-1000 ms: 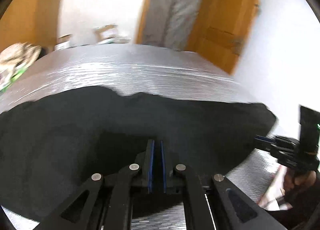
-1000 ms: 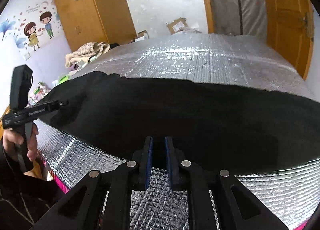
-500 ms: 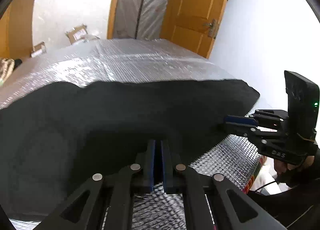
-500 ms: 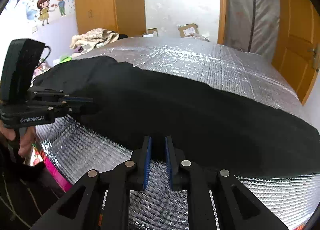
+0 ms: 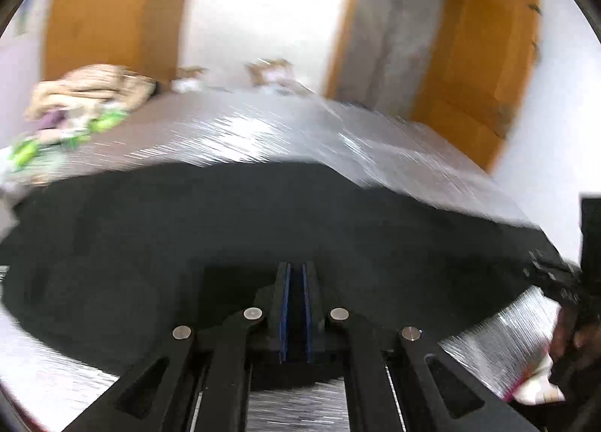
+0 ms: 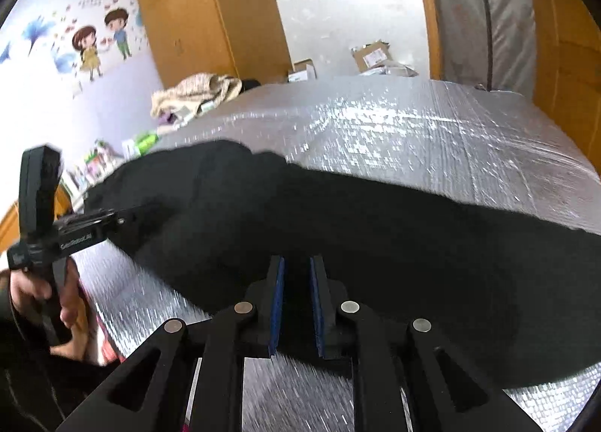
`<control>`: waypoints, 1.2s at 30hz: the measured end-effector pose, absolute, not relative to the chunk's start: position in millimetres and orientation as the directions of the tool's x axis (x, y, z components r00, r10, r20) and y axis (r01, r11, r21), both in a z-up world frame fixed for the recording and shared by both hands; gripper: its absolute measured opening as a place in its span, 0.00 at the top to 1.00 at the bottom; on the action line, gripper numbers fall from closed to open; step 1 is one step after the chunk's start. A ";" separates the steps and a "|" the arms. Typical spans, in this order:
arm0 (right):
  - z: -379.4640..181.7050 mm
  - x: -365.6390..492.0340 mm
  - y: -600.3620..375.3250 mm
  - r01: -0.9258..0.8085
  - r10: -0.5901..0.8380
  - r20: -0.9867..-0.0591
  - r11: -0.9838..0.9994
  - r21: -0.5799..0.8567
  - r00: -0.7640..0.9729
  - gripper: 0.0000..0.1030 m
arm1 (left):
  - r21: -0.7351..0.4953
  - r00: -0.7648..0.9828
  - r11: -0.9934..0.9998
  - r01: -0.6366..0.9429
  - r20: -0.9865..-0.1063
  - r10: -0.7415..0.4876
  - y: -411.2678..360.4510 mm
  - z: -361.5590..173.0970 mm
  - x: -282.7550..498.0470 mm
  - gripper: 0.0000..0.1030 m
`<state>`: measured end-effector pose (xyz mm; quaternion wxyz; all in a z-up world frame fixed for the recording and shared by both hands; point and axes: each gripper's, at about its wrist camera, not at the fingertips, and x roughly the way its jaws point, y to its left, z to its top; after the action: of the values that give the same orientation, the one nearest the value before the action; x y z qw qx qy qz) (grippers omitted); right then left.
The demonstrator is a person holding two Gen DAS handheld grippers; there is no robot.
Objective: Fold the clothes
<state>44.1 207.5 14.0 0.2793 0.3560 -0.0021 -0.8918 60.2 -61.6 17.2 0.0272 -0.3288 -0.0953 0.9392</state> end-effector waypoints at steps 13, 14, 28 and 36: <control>21.5 -1.6 142.6 0.533 -0.528 -0.675 -0.814 0.231 -0.515 0.85 | -0.272 -0.751 -0.905 0.326 -0.657 -0.073 -169.5 7.9 90.9 0.95; 25.3 -4.8 135.4 0.548 -0.538 -0.672 -0.805 0.228 -0.510 0.84 | -0.266 -0.758 -0.907 0.328 -0.646 -0.085 -174.0 12.9 87.1 0.95; 20.3 -49.3 11.8 0.675 -0.617 -0.687 -0.695 0.246 -0.384 0.71 | -0.216 -0.728 -0.911 0.351 -0.675 -0.120 -270.2 37.9 15.1 0.67; 2.2 -63.1 1.7 0.644 -0.602 -0.710 -0.714 0.274 -0.365 0.68 | -0.331 -0.668 -0.849 0.411 -0.743 -0.034 -307.2 6.6 -12.0 0.65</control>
<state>-63.1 1.7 2.2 0.3772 0.4184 0.0250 -0.8258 -12.0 -307.2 6.6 -0.1265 -0.3870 -0.2435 0.8803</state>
